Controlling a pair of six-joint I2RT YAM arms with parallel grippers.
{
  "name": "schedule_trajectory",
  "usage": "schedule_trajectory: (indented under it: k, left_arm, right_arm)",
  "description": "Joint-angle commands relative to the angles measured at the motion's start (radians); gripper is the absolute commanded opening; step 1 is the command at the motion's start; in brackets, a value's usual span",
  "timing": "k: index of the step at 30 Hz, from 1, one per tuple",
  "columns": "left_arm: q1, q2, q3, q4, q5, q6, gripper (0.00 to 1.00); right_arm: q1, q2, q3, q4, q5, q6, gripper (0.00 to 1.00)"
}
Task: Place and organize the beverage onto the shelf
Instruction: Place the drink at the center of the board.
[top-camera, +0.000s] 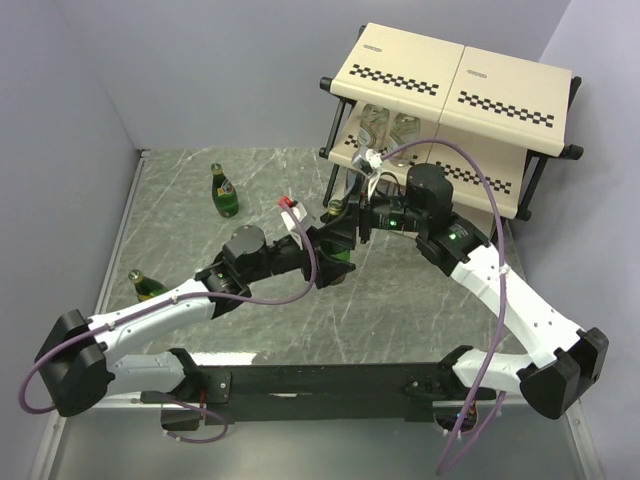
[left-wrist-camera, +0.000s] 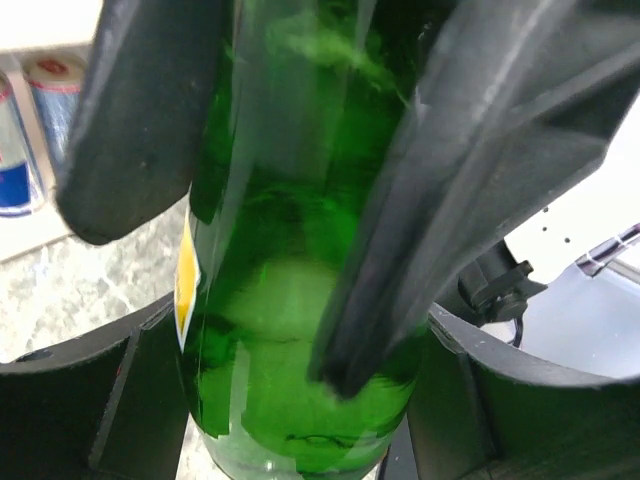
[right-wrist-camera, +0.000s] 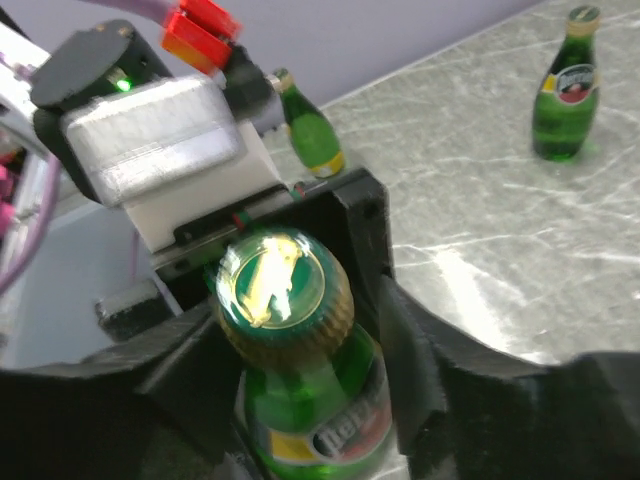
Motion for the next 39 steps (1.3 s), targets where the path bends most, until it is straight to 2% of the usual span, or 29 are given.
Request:
schedule_trajectory:
  k: [1, 2, 3, 4, 5, 12, 13, 14, 18, 24, 34, 39]
  left_arm:
    - [-0.014, -0.001, 0.023, 0.225, 0.001, 0.003, 0.00]
    - [-0.014, 0.004, 0.018, 0.232, -0.002, 0.003, 0.00]
    - [-0.014, 0.009, 0.015, 0.241, -0.009, 0.002, 0.00]
    - [-0.014, 0.018, 0.010, 0.249, -0.013, -0.003, 0.00]
    - [-0.016, 0.021, -0.002, 0.272, -0.015, -0.004, 0.00]
    - [-0.016, 0.074, -0.066, 0.335, -0.030, -0.014, 0.01]
    - [-0.014, 0.093, -0.072, 0.338, -0.039, -0.015, 0.03]
    - [-0.014, 0.104, -0.089, 0.341, -0.047, -0.014, 0.11]
    - [-0.016, 0.150, -0.154, 0.392, -0.085, -0.033, 0.28]
    - [-0.016, 0.223, -0.221, 0.476, -0.107, -0.060, 0.36]
    - [-0.016, 0.357, -0.249, 0.611, -0.108, -0.089, 0.50]
    - [-0.016, 0.418, -0.261, 0.697, -0.150, -0.089, 0.51]
  right_arm:
    - [0.005, 0.013, -0.003, 0.028, -0.026, -0.018, 0.52]
    - [0.005, 0.013, -0.006, 0.025, -0.035, -0.022, 0.44]
    - [0.005, 0.013, -0.014, 0.020, -0.044, -0.027, 0.23]
    - [0.003, 0.011, -0.020, 0.019, -0.041, -0.034, 0.14]
    - [0.005, 0.007, -0.028, 0.017, -0.040, -0.039, 0.01]
    - [0.005, -0.042, -0.136, 0.038, 0.043, -0.157, 0.00]
    - [0.005, -0.044, -0.155, 0.045, 0.054, -0.174, 0.00]
    - [0.006, -0.045, -0.173, 0.054, 0.069, -0.176, 0.00]
    - [0.005, -0.044, -0.328, 0.211, 0.072, -0.191, 0.00]
    - [0.006, -0.030, -0.406, 0.330, 0.109, -0.186, 0.00]
    - [0.032, 0.002, -0.434, 0.368, 0.222, -0.197, 0.00]
    - [0.055, 0.045, -0.445, 0.401, 0.285, -0.217, 0.00]
